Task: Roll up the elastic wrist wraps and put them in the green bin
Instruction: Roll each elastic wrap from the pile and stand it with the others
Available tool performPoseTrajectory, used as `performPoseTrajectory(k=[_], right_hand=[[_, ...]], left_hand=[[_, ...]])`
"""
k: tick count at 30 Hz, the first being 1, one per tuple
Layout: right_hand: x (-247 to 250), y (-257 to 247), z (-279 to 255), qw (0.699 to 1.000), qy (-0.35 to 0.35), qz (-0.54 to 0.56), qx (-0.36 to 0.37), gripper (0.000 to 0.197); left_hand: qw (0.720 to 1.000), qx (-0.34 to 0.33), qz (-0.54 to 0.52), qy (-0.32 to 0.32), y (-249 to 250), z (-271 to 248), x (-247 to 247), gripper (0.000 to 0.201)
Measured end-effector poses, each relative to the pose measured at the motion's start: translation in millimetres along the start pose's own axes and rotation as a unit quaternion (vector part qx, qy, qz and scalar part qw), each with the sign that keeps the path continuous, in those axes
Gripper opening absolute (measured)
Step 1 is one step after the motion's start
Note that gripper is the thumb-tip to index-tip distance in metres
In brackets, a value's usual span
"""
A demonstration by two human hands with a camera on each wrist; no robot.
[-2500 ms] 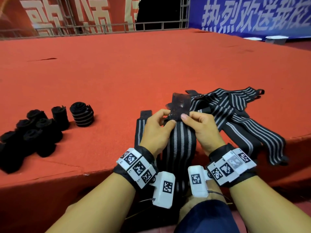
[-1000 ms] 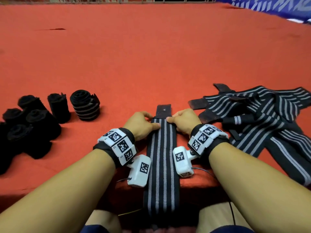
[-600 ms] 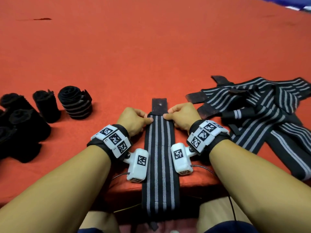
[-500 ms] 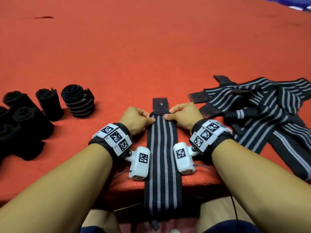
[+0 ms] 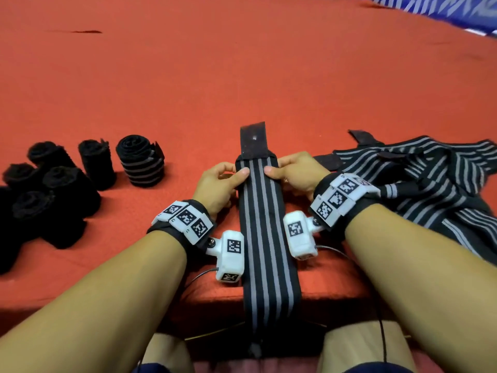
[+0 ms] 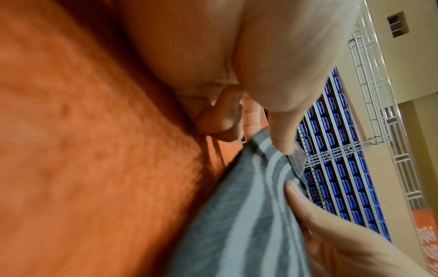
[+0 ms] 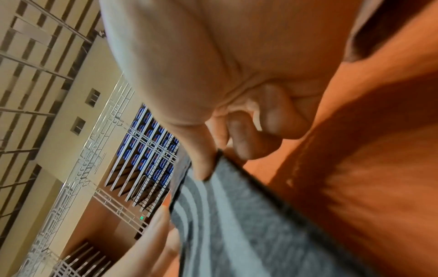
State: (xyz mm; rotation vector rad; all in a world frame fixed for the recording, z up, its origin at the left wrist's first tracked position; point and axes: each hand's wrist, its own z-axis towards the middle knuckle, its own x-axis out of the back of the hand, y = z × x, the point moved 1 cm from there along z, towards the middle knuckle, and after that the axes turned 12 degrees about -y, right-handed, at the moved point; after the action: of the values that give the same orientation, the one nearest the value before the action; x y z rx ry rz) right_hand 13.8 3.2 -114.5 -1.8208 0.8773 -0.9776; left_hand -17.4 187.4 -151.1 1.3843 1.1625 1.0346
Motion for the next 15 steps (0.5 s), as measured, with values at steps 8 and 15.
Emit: performPoseTrajectory(k=[8,15], right_hand=[[12.9,-6.7,32.8,0.99,0.12,-0.058,0.049,0.031],[9.1,14.2,-2.9,0.987,-0.011,-0.135,-0.092,0.039]], left_hand=[[0.999,0.027,0.014,-0.043,-1.5,-1.6,5.3,0.02],[0.999,0.039,0.017,-0.007,-6.5,6.1,3.9,0.023]])
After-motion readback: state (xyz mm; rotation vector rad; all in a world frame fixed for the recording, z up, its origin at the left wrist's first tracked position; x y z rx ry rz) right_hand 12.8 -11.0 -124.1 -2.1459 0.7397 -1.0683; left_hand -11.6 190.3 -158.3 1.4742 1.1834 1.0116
